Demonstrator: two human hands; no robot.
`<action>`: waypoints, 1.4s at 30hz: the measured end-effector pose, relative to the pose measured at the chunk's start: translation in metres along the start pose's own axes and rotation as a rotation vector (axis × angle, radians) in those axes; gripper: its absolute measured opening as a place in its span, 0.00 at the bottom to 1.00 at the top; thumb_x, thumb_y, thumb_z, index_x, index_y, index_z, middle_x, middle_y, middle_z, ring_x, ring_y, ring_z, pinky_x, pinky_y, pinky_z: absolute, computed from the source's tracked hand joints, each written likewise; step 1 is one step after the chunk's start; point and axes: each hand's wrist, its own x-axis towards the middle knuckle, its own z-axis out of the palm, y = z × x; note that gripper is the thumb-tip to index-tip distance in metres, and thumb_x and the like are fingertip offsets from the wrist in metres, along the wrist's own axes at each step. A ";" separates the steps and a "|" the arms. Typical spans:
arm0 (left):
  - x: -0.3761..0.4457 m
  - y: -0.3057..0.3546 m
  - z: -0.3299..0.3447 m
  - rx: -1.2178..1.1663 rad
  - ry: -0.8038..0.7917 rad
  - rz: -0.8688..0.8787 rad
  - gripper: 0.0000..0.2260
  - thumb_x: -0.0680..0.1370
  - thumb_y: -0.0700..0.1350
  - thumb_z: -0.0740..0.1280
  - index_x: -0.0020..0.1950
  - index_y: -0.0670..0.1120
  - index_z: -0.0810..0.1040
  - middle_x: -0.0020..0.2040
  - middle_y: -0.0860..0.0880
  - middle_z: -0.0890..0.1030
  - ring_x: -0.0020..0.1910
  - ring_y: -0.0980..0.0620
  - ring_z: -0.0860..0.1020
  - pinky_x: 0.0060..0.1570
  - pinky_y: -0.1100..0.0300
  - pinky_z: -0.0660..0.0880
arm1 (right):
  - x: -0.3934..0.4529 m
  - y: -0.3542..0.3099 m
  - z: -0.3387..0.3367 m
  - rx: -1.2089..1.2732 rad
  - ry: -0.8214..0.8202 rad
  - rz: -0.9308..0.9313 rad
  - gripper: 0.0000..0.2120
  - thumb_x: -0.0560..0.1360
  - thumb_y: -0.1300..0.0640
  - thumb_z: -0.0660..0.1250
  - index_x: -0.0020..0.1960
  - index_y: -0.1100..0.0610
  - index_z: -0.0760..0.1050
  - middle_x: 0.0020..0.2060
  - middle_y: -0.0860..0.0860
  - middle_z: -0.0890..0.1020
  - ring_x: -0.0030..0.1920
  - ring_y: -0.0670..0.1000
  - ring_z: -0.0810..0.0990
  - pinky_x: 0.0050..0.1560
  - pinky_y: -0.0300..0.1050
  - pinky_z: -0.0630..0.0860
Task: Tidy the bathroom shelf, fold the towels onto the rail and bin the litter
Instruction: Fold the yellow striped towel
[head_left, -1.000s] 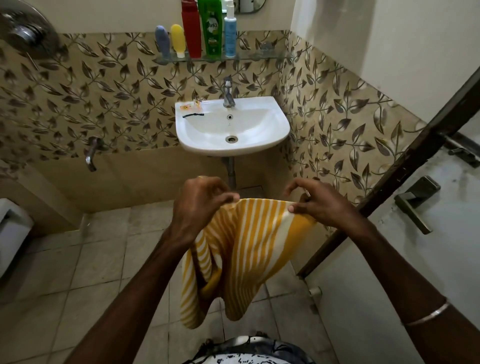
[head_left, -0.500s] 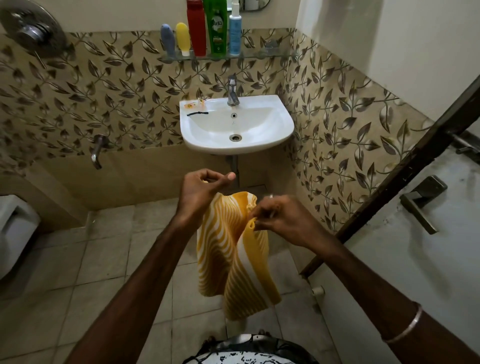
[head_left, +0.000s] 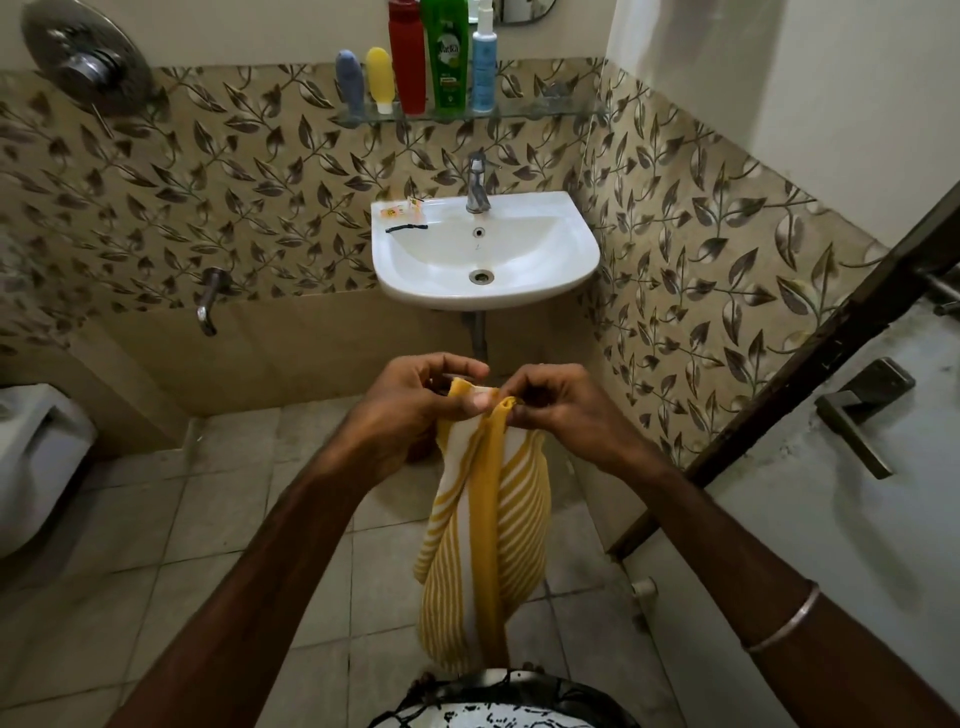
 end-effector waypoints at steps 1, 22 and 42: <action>-0.001 -0.001 -0.002 0.006 0.025 -0.024 0.15 0.63 0.44 0.78 0.49 0.49 0.86 0.45 0.46 0.87 0.43 0.48 0.85 0.44 0.49 0.82 | 0.000 0.001 -0.002 0.012 0.013 0.002 0.07 0.73 0.70 0.71 0.51 0.70 0.80 0.46 0.63 0.83 0.48 0.56 0.83 0.54 0.53 0.81; 0.010 -0.010 -0.001 -0.156 -0.121 -0.014 0.17 0.79 0.30 0.60 0.54 0.43 0.86 0.53 0.41 0.86 0.52 0.46 0.85 0.46 0.57 0.82 | -0.009 0.004 -0.023 -0.119 -0.038 -0.156 0.07 0.73 0.67 0.72 0.50 0.62 0.82 0.46 0.55 0.84 0.50 0.54 0.84 0.53 0.52 0.81; 0.003 -0.003 0.029 0.191 0.290 0.244 0.11 0.77 0.33 0.68 0.49 0.47 0.86 0.44 0.51 0.87 0.44 0.56 0.85 0.39 0.64 0.80 | -0.015 0.005 -0.021 -0.222 0.083 -0.194 0.07 0.72 0.64 0.75 0.46 0.56 0.82 0.46 0.51 0.80 0.49 0.51 0.81 0.49 0.45 0.79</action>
